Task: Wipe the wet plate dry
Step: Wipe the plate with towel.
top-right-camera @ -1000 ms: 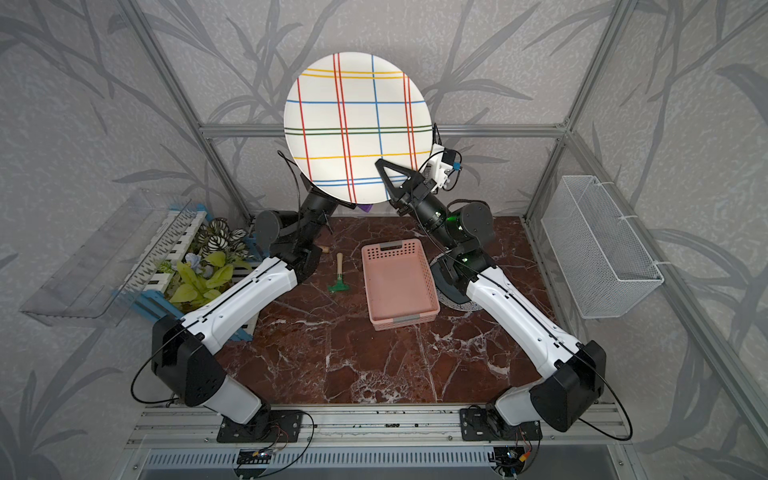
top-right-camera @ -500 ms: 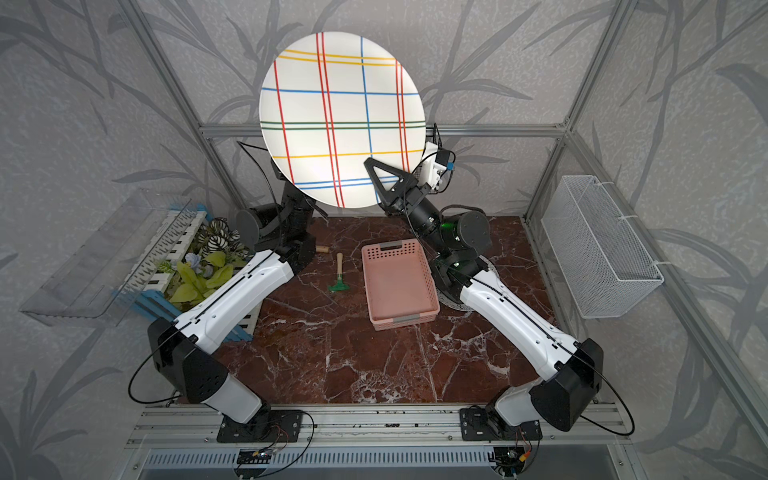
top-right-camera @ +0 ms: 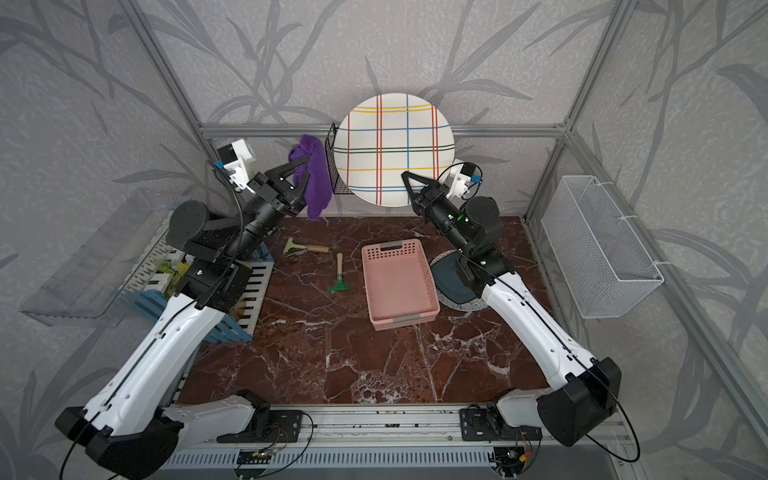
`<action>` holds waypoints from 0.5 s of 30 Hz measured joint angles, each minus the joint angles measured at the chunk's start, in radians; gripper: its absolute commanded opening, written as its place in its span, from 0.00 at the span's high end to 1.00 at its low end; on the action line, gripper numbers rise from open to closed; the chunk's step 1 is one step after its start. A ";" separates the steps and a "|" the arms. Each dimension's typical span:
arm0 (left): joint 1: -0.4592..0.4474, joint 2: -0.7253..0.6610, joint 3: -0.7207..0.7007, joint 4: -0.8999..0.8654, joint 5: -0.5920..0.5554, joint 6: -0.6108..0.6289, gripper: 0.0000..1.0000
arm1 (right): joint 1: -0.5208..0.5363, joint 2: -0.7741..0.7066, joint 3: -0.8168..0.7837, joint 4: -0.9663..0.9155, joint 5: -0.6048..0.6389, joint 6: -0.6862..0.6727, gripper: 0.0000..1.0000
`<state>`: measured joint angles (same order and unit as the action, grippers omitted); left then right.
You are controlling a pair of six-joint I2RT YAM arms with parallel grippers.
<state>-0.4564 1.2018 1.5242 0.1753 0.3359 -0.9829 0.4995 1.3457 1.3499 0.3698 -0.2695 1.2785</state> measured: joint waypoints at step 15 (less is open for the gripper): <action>-0.222 0.177 0.024 -0.285 -0.114 0.382 1.00 | 0.105 0.063 0.037 -0.131 0.031 -0.107 1.00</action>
<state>-0.6788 1.3788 1.5478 -0.1097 0.2214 -0.6010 0.6044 1.4090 1.3869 0.2390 -0.2390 1.1717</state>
